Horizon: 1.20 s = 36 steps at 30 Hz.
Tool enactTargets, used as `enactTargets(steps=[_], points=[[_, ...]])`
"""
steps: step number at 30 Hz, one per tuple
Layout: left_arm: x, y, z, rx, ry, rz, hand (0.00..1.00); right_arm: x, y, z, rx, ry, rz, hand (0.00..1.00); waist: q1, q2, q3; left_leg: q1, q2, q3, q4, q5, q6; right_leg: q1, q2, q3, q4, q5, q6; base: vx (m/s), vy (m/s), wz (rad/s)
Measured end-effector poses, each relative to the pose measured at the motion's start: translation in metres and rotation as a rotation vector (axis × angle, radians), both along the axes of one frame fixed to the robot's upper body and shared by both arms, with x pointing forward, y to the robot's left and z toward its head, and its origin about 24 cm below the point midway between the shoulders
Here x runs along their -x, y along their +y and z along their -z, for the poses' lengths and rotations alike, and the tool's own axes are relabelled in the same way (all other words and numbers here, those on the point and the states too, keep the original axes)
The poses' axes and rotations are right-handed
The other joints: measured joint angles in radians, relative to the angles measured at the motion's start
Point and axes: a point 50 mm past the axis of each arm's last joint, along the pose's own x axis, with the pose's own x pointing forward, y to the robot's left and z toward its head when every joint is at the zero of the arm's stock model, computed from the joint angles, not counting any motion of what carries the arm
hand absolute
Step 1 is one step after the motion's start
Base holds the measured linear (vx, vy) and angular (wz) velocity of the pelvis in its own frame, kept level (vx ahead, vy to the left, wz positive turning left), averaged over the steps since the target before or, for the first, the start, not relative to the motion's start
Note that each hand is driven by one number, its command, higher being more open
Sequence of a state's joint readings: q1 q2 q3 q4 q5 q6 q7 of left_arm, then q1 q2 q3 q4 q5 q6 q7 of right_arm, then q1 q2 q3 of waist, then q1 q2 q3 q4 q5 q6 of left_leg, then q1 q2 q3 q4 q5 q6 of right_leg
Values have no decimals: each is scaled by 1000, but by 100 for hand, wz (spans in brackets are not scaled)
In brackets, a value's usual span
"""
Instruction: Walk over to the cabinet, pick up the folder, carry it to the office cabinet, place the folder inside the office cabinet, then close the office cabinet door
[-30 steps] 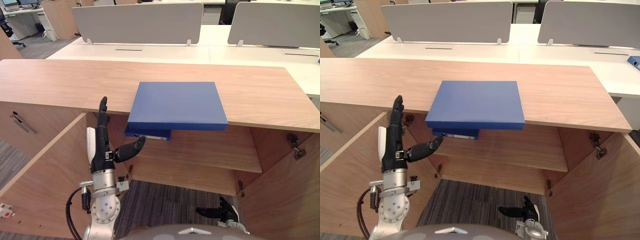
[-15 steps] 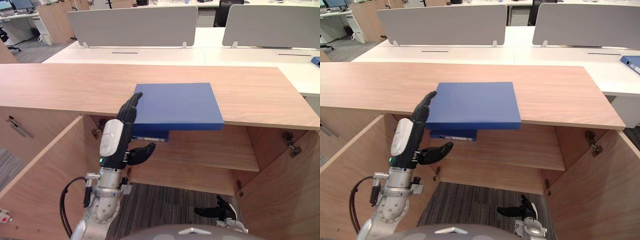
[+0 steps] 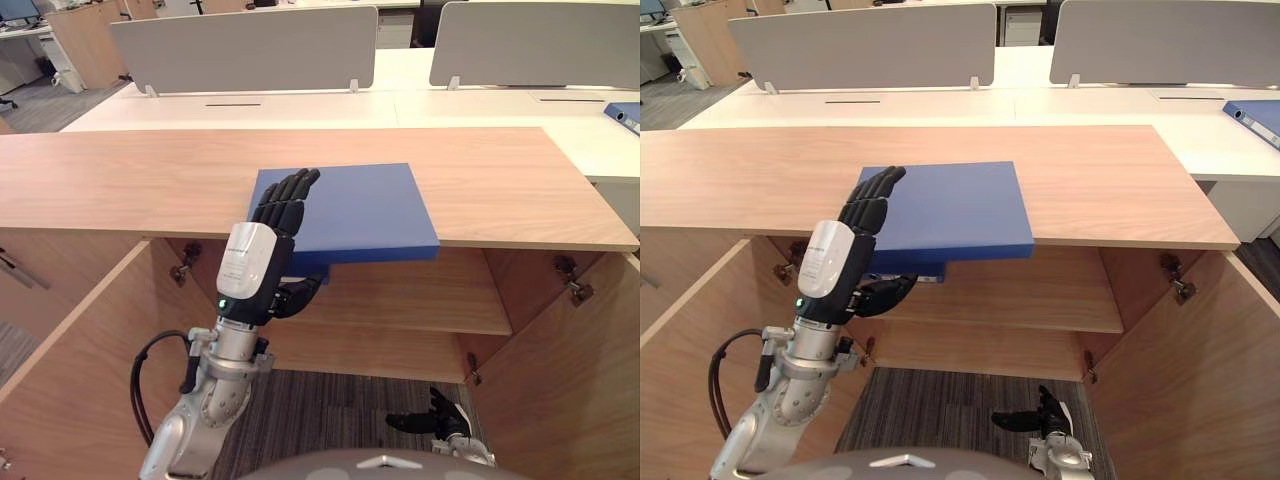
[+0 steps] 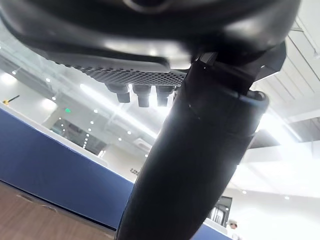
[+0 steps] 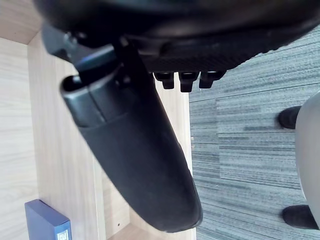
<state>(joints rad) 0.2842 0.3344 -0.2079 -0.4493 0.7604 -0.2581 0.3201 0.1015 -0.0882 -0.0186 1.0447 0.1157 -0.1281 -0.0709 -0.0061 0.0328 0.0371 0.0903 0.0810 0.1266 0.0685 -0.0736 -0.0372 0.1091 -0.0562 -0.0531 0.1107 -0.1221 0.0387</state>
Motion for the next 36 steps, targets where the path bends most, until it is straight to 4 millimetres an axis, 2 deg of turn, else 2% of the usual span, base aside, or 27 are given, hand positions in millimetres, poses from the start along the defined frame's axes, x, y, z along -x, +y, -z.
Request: enactTargets(steps=[10,16,22,23,34,36], points=[[-3,-2,0,-9,0,-33,100,1,0,0,-7,8,3,100,-2,2,-6,14,-1,16,-18,0,0,-1,0,16,-9,0,0,2,14,-5],[-9,3,4,-43,7,-89,100,3,-1,1,-21,15,37,100,-4,3,-12,32,-3,31,-39,0,-1,-1,1,33,-13,2,0,9,17,-9],[-18,24,29,-119,124,-204,100,6,-3,2,-19,28,39,100,-4,7,-25,64,-10,31,-80,3,2,16,-1,33,-38,4,-3,0,3,-1],[-18,25,30,-128,130,-210,0,6,-3,2,-19,28,39,100,-4,7,-26,65,-10,32,-83,3,2,16,-1,33,-40,4,-3,0,0,0],[-24,31,22,-219,71,-228,0,7,-5,2,-20,33,47,100,-6,7,-26,91,-16,33,-116,3,3,36,-5,35,-63,8,-5,19,12,0],[-23,32,20,-191,51,-231,0,8,-5,2,-19,34,48,100,-4,6,-26,94,-19,31,-116,3,3,39,-8,35,-63,9,-3,-37,9,2]])
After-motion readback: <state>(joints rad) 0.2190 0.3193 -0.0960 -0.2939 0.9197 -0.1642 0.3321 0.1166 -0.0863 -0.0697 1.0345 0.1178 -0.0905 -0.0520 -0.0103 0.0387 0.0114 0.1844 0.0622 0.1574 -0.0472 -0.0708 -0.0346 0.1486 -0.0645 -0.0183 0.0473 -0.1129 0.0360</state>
